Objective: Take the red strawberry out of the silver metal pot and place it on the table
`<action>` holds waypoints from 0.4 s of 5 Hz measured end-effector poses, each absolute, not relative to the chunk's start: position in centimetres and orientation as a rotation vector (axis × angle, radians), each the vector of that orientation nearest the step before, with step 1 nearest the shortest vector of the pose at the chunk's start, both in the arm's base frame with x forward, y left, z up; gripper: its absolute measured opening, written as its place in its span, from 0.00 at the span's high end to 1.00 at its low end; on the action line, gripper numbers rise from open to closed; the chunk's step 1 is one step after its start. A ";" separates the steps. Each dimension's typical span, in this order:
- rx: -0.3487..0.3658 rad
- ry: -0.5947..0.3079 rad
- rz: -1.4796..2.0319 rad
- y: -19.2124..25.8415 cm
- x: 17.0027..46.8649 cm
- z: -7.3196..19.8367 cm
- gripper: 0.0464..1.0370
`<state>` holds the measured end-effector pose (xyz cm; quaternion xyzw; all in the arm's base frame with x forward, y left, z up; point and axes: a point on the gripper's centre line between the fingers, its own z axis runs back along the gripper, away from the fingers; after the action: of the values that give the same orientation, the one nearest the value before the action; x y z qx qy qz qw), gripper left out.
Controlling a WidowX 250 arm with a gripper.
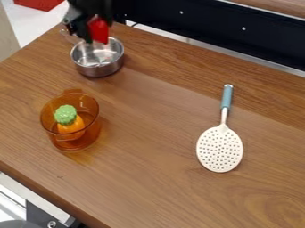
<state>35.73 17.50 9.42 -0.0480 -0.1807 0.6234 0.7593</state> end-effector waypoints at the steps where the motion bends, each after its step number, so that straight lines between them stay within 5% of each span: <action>1: -0.112 -0.227 1.220 14.8 32.9 10.1 0.28; 2: -0.103 -0.127 1.090 11.8 29.9 9.5 0.27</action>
<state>29.93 11.76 9.48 -0.0488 -0.0601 0.5180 0.8519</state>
